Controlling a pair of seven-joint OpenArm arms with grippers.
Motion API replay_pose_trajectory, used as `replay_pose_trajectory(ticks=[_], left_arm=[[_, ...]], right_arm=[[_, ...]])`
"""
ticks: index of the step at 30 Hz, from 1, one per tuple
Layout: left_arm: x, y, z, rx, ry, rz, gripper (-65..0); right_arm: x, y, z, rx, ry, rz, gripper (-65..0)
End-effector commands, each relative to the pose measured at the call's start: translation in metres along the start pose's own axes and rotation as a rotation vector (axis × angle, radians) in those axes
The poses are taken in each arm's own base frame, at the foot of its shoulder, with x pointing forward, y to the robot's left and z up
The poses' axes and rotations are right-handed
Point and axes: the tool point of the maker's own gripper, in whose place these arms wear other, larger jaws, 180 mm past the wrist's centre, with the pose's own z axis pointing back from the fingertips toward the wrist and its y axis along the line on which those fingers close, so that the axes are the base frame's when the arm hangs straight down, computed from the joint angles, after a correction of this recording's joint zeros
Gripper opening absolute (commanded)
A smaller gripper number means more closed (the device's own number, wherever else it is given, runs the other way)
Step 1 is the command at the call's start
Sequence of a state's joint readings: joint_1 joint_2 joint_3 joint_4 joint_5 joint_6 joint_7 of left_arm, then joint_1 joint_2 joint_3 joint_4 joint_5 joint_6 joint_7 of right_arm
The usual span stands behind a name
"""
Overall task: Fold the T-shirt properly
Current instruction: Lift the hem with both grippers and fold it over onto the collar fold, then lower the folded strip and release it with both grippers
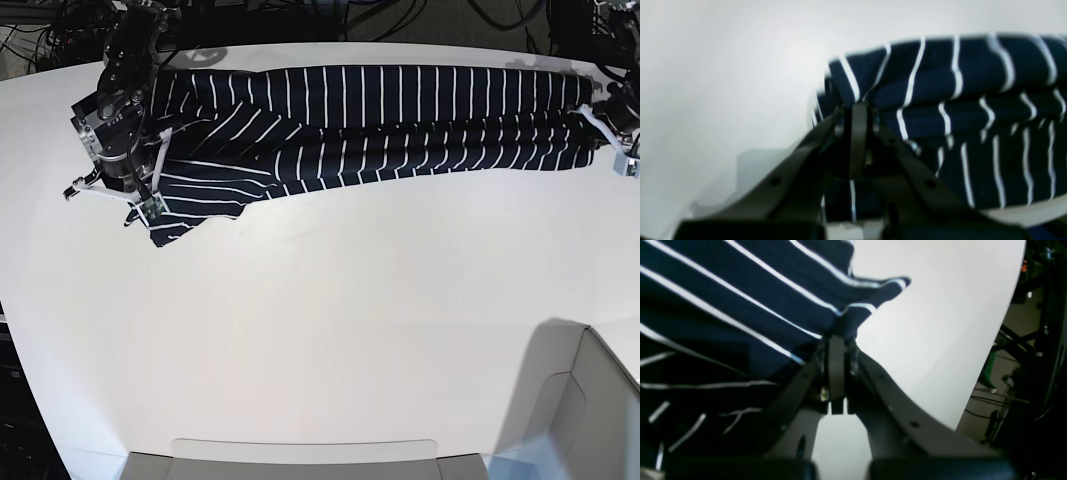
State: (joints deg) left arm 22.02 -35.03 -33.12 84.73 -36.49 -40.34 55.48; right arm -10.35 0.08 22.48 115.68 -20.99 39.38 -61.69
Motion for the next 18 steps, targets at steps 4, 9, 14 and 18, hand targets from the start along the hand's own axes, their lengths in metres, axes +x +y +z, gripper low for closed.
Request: replay_pose_trajectory(ticks=[4,9,14,18], left_arm=[[-0.003,0.008,0.008,0.022,0.007,-0.016,-65.0],[-0.020,0.000,0.004,0.004,0.033,0.011,-65.0],[-0.040,0.005,-0.002,0.000,0.077,0.062,-65.0],[-0.053,0.008,-0.005,0.000,0.105,0.097,-60.4]], right_arm=[[-0.013,-0.005,0.004,-0.017,0.024,0.004,-65.0],[-0.027,0.002,0.003,0.002,0.058,0.005,-65.0],[-0.036,0.012,0.003,0.026,0.079,0.012,-65.0],[-0.040,0.016,0.003,0.035,0.088,0.016,-65.0]])
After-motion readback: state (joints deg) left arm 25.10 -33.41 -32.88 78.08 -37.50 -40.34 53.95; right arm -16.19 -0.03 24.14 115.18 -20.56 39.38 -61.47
